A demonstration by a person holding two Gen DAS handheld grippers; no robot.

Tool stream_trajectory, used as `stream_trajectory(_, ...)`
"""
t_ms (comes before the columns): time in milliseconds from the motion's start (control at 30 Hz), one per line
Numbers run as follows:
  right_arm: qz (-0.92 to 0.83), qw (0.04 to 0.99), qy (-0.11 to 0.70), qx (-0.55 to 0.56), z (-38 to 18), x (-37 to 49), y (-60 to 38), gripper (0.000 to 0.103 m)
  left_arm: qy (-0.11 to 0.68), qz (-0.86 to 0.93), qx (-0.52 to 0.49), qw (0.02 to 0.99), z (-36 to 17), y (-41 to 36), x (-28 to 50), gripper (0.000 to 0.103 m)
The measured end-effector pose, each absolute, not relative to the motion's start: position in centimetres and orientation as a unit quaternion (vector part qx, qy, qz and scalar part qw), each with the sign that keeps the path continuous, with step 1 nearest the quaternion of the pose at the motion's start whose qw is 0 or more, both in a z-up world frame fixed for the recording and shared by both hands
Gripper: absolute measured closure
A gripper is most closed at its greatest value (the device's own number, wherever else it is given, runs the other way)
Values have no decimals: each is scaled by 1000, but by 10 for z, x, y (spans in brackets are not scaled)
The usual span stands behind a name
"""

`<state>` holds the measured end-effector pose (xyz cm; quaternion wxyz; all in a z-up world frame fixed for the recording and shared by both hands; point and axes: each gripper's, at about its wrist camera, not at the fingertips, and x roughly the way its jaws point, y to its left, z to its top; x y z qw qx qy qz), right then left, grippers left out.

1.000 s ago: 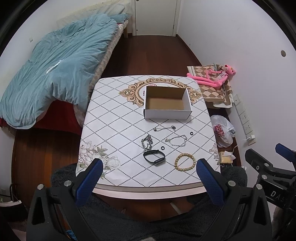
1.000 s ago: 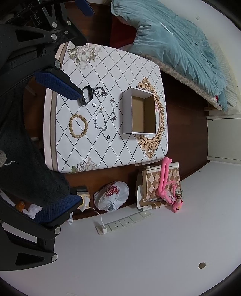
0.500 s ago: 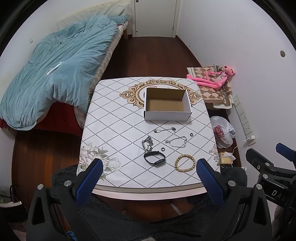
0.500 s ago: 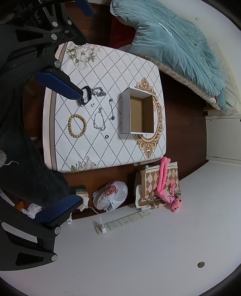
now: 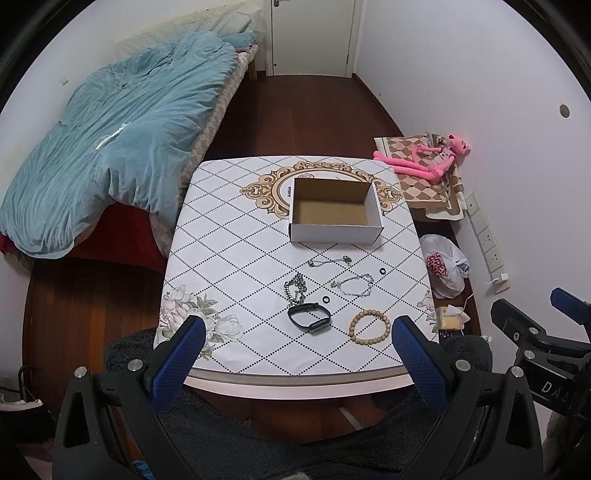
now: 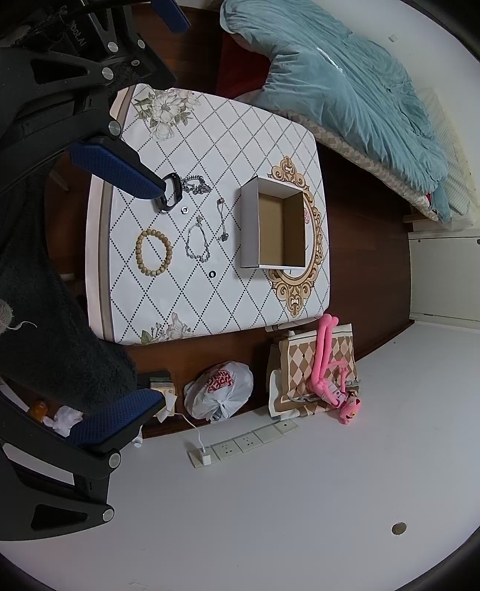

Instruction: Organize jewelry

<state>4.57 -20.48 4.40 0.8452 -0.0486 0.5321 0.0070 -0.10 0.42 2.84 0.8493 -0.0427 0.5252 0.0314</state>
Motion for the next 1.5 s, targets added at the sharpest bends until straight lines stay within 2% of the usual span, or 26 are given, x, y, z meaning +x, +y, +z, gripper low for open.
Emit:
stream_trajectory(767, -4, 847, 531, -40, 38, 52, -209, 0, 519, 46, -32, 853, 19, 8, 9, 0)
stream_trajectory(967, -29, 829, 557, -28, -18, 83, -221, 0, 535, 78, -13, 841, -23, 15, 42, 0)
stream_trajectory(1233, -36, 766, 642, -12, -144, 120, -221, 0, 587, 91, 10, 804, -103, 25, 70, 0)
stream_trajectory(1500, -28, 721, 692, -3, -232, 122, -205, 17, 630, 96, 19, 770, -162, 30, 76, 0)
